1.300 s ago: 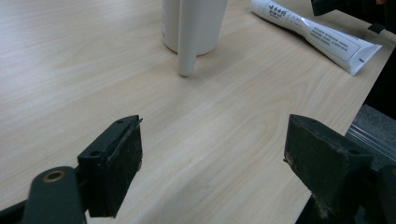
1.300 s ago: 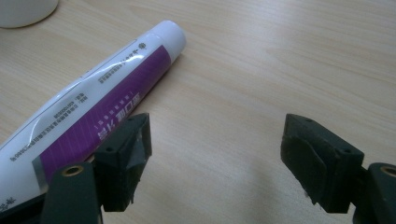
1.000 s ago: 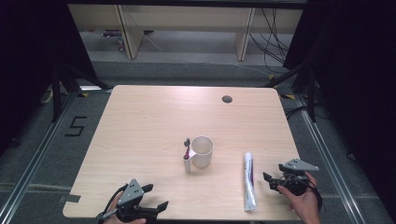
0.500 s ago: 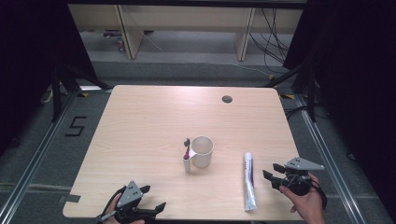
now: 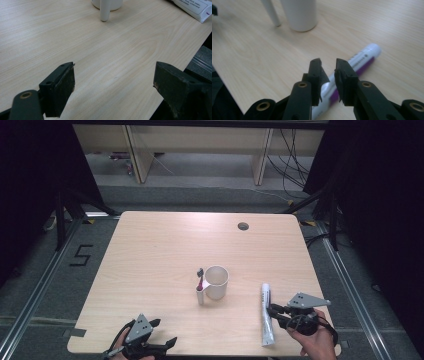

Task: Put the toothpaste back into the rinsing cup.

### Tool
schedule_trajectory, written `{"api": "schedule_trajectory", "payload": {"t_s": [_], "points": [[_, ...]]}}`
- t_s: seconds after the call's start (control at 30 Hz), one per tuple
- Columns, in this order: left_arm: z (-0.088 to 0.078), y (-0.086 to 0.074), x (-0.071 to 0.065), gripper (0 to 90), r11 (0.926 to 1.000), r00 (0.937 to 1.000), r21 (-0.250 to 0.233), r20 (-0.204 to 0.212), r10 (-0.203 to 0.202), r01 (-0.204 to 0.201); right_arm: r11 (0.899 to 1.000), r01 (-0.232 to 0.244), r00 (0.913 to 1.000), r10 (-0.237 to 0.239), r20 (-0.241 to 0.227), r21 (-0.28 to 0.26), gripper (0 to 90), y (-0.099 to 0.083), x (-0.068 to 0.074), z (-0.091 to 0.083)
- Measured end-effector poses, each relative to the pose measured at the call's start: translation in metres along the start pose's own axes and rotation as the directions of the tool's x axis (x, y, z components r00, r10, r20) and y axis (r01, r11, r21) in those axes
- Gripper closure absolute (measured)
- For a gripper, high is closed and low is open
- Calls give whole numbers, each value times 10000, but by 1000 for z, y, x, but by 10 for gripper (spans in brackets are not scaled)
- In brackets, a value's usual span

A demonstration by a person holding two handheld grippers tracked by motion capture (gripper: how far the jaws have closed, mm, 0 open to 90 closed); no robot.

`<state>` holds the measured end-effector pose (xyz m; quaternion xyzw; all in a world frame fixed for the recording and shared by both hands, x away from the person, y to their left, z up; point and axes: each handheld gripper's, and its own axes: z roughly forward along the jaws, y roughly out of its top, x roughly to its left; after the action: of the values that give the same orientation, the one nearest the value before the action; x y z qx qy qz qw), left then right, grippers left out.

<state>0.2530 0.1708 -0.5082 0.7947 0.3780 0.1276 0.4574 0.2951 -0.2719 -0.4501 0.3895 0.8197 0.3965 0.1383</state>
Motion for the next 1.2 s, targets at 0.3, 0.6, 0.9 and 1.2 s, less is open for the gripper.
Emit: {"api": "schedule_trajectory", "payload": {"t_s": [0.3,0.6,0.9,1.2], "points": [[1,-1,0,173,9998,9999,163,3,100,-100,9959,751,9946,-711,-757,510,849,-1,20,18],[2,-1,0,176,9998,10000,171,28,96,-96,9919,936,9909,-843,-1052,864,893,-9,21,28],[3,-2,0,176,9997,9999,189,47,153,-154,9883,1046,9889,-916,-1167,1109,896,-14,25,32],[3,-2,0,176,9997,9999,198,47,140,-141,9841,1157,9881,-1000,-1172,1350,895,-22,21,30]]}}
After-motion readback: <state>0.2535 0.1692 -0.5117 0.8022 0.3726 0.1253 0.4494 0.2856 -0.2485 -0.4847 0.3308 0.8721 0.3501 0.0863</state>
